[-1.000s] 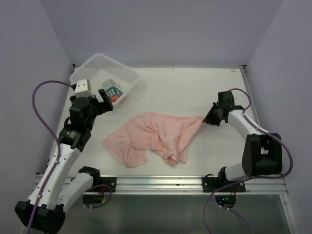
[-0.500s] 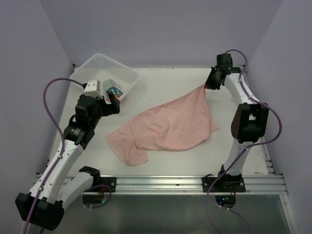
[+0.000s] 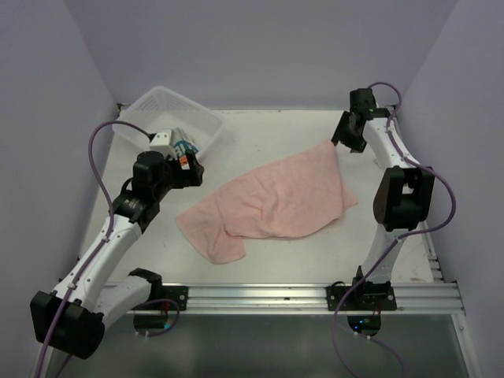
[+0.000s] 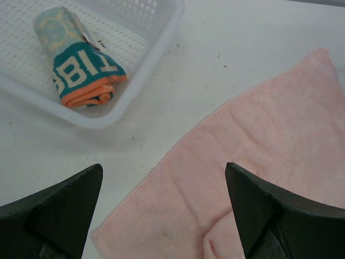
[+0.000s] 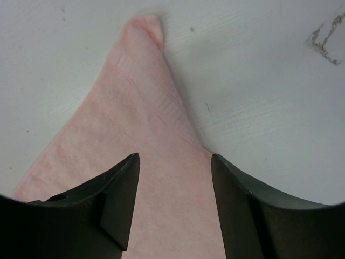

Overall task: Roll the towels
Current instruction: Move the towel to the center of the board, then flatten the towel

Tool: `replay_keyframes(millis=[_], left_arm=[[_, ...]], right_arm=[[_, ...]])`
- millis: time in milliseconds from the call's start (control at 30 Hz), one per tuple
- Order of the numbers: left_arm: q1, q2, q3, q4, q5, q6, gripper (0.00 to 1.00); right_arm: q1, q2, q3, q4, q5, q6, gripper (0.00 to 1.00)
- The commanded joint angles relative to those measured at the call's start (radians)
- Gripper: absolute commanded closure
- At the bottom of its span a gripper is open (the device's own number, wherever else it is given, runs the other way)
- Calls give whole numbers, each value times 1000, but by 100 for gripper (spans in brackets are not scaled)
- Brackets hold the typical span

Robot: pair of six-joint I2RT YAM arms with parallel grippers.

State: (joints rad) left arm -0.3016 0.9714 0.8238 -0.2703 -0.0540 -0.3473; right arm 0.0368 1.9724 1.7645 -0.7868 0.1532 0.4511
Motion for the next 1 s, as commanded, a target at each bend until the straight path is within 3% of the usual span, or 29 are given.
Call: replay_keyframes(millis=[0, 133, 233, 500, 767, 900, 967], left_arm=[[-7, 9, 14, 29, 19, 11, 0], [-10, 46, 24, -7, 10, -48, 5], [-10, 90, 38, -137, -33, -117, 7], [-10, 95, -11, -291, -147, -277, 12], [1, 197, -126, -267, -158, -392, 20], [65, 262, -175, -225, -98, -409, 37], [76, 283, -184, -218, -109, -420, 38]], right_arm=[[-5, -148, -115, 59, 2, -23, 41], [-5, -191, -267, 130, -84, -3, 45], [-6, -216, -374, 179, -147, 14, 51], [-5, -294, -520, 296, -237, 37, 59], [-8, -296, -553, 337, -290, 51, 63], [-14, -306, -565, 368, -314, 61, 65], [-15, -311, -570, 371, -323, 57, 65]])
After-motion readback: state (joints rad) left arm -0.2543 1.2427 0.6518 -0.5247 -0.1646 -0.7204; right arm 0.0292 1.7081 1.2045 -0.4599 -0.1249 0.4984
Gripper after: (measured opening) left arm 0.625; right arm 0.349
